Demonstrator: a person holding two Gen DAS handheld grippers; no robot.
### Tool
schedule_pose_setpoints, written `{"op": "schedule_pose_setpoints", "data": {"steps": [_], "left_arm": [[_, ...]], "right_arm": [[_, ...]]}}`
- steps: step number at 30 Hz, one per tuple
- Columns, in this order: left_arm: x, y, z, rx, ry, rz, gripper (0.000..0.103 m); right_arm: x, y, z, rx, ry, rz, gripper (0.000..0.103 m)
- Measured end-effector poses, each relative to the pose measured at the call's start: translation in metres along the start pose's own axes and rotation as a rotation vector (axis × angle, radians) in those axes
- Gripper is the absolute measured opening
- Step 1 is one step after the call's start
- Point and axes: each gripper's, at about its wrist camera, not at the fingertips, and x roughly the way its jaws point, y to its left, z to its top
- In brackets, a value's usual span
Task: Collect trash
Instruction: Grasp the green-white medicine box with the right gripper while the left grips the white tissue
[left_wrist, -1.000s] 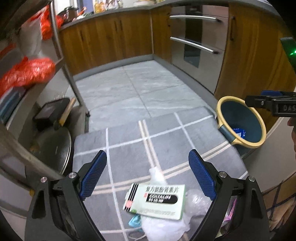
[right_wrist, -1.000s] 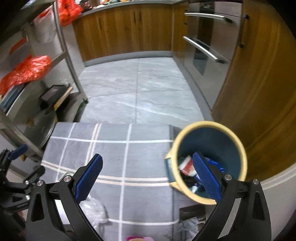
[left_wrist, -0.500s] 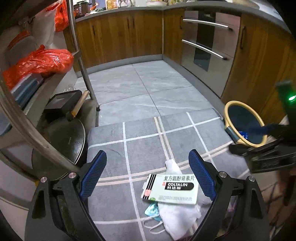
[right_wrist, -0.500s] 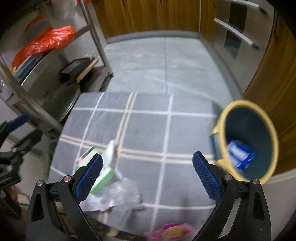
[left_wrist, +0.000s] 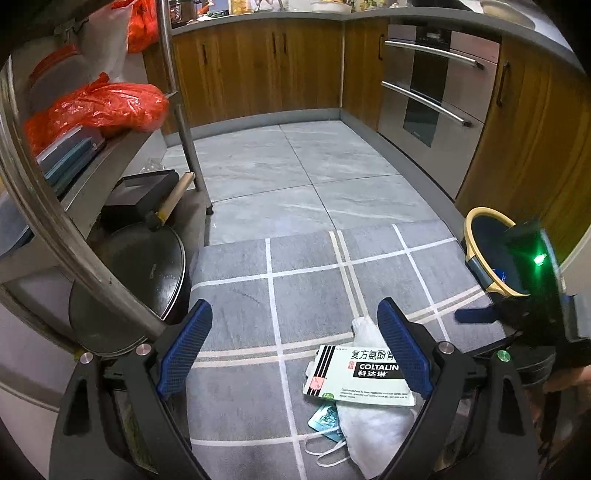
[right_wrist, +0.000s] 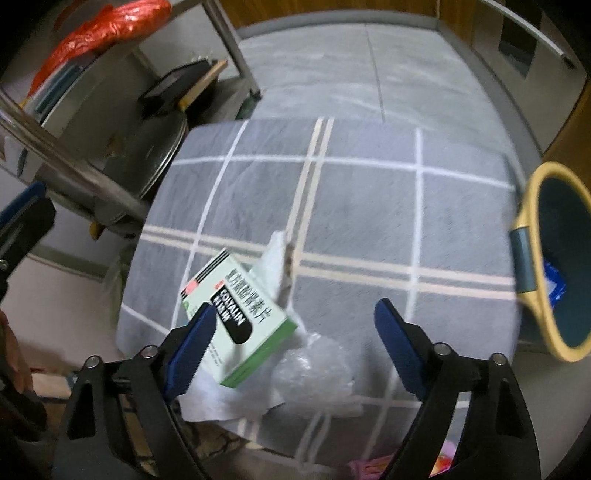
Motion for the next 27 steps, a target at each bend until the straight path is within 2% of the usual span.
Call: {"op": "schedule_pose_setpoints", "data": {"steps": [9, 11, 15, 19, 23, 27], "left_arm": [[-0.004, 0.003, -0.002, 0.002, -0.014, 0.003, 0.090], [-0.005, 0.004, -0.002, 0.004, -0.016, 0.005, 0.090], [-0.004, 0.003, -0.002, 0.012, -0.015, 0.011, 0.090], [-0.003, 0.002, -0.003, 0.021, -0.012, 0.020, 0.090], [0.000, 0.003, -0.003, 0.019, -0.004, 0.024, 0.090], [0.004, 0.003, -0.004, 0.018, 0.010, 0.018, 0.090]], "right_arm": [[0.032, 0.003, -0.001, 0.051, 0.114, 0.045, 0.075], [0.037, 0.001, 0.000, 0.081, 0.130, 0.073, 0.069], [0.044, -0.002, 0.001, 0.123, 0.160, 0.117, 0.047], [0.036, -0.005, 0.004, 0.147, 0.136, 0.175, 0.032], [0.017, -0.003, 0.010, 0.130, 0.080, 0.219, 0.026], [-0.006, -0.005, 0.017, 0.102, 0.006, 0.225, 0.022]]}}
